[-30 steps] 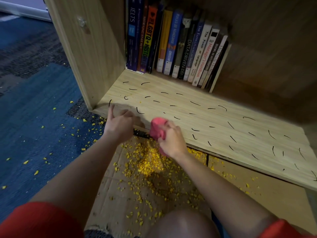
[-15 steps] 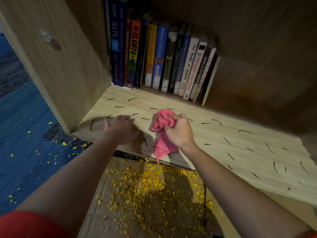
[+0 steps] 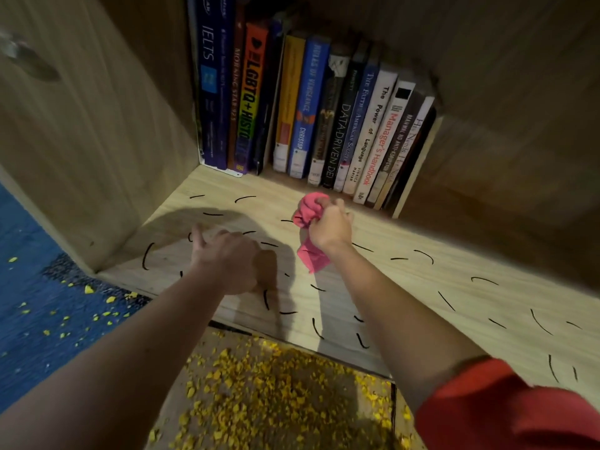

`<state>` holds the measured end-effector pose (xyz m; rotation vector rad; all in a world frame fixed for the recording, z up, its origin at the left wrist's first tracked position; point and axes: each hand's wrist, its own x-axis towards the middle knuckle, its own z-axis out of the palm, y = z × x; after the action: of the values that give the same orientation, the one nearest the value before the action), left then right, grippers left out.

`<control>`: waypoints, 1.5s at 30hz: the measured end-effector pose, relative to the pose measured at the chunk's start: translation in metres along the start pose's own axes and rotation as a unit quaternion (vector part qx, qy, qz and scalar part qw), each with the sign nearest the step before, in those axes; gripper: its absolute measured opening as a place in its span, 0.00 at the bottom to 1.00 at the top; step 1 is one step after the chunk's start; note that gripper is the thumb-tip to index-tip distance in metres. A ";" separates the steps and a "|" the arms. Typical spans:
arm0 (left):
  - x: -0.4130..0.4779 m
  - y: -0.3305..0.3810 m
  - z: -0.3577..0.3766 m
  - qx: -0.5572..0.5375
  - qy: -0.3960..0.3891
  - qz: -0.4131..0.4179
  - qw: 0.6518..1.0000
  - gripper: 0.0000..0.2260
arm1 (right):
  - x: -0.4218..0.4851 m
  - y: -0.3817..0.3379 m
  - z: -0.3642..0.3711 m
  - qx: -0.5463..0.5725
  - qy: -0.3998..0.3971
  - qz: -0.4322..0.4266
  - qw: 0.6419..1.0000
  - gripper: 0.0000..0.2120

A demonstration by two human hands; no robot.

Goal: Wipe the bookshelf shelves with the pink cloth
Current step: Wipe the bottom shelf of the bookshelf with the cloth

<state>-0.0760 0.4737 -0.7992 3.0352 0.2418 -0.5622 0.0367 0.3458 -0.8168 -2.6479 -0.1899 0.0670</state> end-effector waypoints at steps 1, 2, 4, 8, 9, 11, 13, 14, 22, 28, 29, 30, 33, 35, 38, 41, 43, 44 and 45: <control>0.002 0.000 -0.002 0.006 0.004 0.000 1.000 0.11 | 0.000 -0.003 0.005 -0.004 0.000 -0.016 1.000 0.21; 0.004 0.002 -0.003 0.009 0.000 -0.003 1.000 0.11 | -0.004 -0.004 0.012 -0.005 -0.004 -0.036 0.999 0.21; 0.009 0.006 -0.006 0.004 -0.012 -0.010 1.000 0.15 | -0.015 -0.003 0.024 0.029 -0.015 -0.086 0.996 0.19; 0.014 0.011 -0.006 0.004 -0.019 -0.025 1.000 0.24 | 0.004 0.007 0.013 0.128 0.049 -0.061 0.989 0.17; 0.014 0.012 -0.005 0.001 -0.013 -0.025 1.000 0.20 | 0.017 0.010 0.006 0.113 0.075 -0.038 0.990 0.17; 0.013 0.011 -0.001 -0.007 0.009 -0.027 1.000 0.08 | 0.044 0.014 -0.003 0.081 0.079 0.003 0.994 0.16; 0.011 0.009 0.001 -0.026 0.019 -0.032 0.999 0.08 | 0.055 0.011 0.001 0.046 0.035 0.013 0.998 0.15; 0.011 0.008 0.003 -0.030 0.025 -0.030 0.999 0.08 | 0.057 0.008 0.008 0.036 0.017 -0.003 0.999 0.16; 0.009 0.009 0.003 -0.031 0.012 -0.031 0.999 0.17 | 0.022 -0.023 0.036 0.055 -0.044 -0.238 0.969 0.20; 0.010 0.009 0.003 -0.022 0.018 -0.037 0.999 0.13 | 0.047 -0.020 0.031 -0.031 0.012 -0.170 0.985 0.21; 0.010 0.011 0.002 -0.021 0.020 -0.039 0.999 0.13 | 0.040 -0.022 0.036 -0.027 -0.011 -0.193 0.981 0.21; 0.010 0.013 0.002 -0.020 0.022 -0.041 0.999 0.12 | 0.031 -0.024 0.040 -0.013 -0.044 -0.225 0.973 0.21; 0.008 0.017 0.006 -0.025 0.031 -0.054 0.998 0.12 | 0.018 -0.024 0.037 0.059 -0.106 -0.303 0.945 0.21; 0.008 0.017 0.010 -0.036 0.035 -0.060 0.997 0.14 | 0.037 -0.020 0.022 0.068 -0.060 -0.260 0.961 0.20; 0.006 0.014 0.013 -0.058 0.033 -0.066 0.996 0.17 | 0.054 -0.013 0.014 0.018 -0.012 -0.198 0.980 0.19; 0.006 0.013 0.014 -0.062 0.034 -0.068 0.995 0.20 | 0.025 -0.017 0.033 0.029 -0.052 -0.197 0.979 0.20; 0.007 0.014 0.015 -0.067 0.035 -0.069 0.995 0.19 | 0.002 -0.021 0.041 0.075 -0.075 -0.249 0.963 0.21; 0.006 0.014 0.015 -0.069 0.036 -0.069 0.995 0.18 | -0.005 -0.022 0.042 0.082 -0.080 -0.284 0.952 0.22; 0.005 0.013 0.015 -0.072 0.038 -0.070 0.994 0.17 | -0.005 -0.021 0.040 0.084 -0.077 -0.287 0.951 0.22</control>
<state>-0.0741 0.4603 -0.8148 2.9189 0.4803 -0.4169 0.0256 0.3823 -0.8421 -2.3193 -0.9504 0.0913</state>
